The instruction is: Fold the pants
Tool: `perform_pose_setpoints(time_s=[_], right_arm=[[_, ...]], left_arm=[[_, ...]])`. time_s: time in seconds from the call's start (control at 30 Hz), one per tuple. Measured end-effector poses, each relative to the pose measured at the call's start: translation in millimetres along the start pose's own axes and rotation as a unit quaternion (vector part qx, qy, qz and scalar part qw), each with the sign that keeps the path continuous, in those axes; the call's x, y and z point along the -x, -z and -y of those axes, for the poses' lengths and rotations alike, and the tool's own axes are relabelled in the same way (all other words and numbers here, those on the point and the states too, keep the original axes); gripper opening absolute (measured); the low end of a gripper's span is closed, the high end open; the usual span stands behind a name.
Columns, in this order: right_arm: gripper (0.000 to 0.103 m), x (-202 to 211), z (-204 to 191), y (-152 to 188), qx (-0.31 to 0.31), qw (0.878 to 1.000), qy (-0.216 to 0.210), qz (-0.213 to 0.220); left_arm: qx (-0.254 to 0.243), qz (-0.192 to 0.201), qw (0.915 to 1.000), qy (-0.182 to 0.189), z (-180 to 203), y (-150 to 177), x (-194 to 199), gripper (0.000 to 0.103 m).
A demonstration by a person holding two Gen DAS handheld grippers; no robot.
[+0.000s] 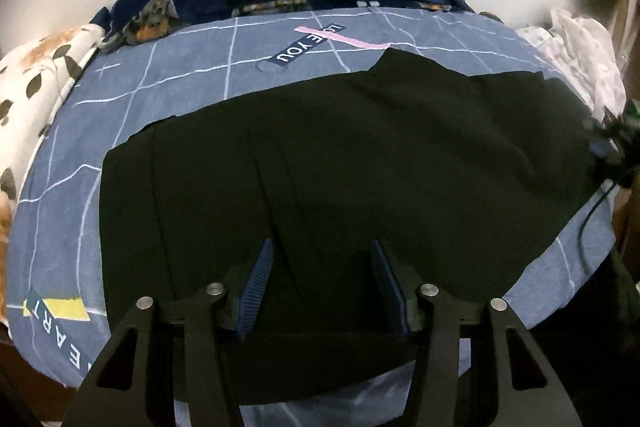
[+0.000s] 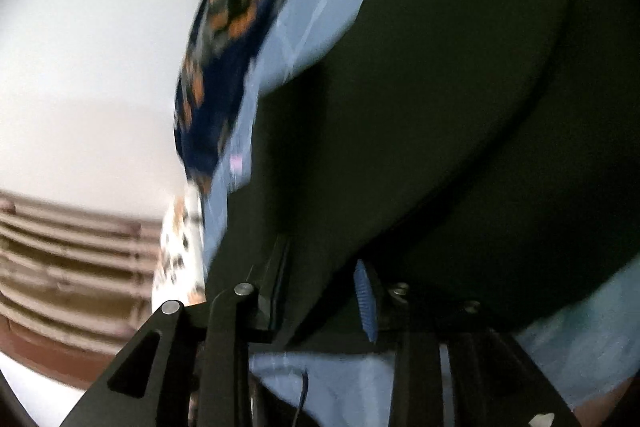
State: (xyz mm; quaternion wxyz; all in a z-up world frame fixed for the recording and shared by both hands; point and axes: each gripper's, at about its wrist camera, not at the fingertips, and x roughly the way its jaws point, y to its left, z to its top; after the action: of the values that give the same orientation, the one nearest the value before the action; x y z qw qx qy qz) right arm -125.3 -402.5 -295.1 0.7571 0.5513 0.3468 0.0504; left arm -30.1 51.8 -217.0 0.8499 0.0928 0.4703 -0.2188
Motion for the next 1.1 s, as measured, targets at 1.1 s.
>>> perform_pose_setpoints(time_s=[1.1], right_arm=[[0.004, 158.7, 146.2, -86.3, -0.149, 0.970, 0.009, 0.191]], left_arm=[[0.002, 0.033, 0.9994, 0.011, -14.3, 4.5, -7.1, 0.060]])
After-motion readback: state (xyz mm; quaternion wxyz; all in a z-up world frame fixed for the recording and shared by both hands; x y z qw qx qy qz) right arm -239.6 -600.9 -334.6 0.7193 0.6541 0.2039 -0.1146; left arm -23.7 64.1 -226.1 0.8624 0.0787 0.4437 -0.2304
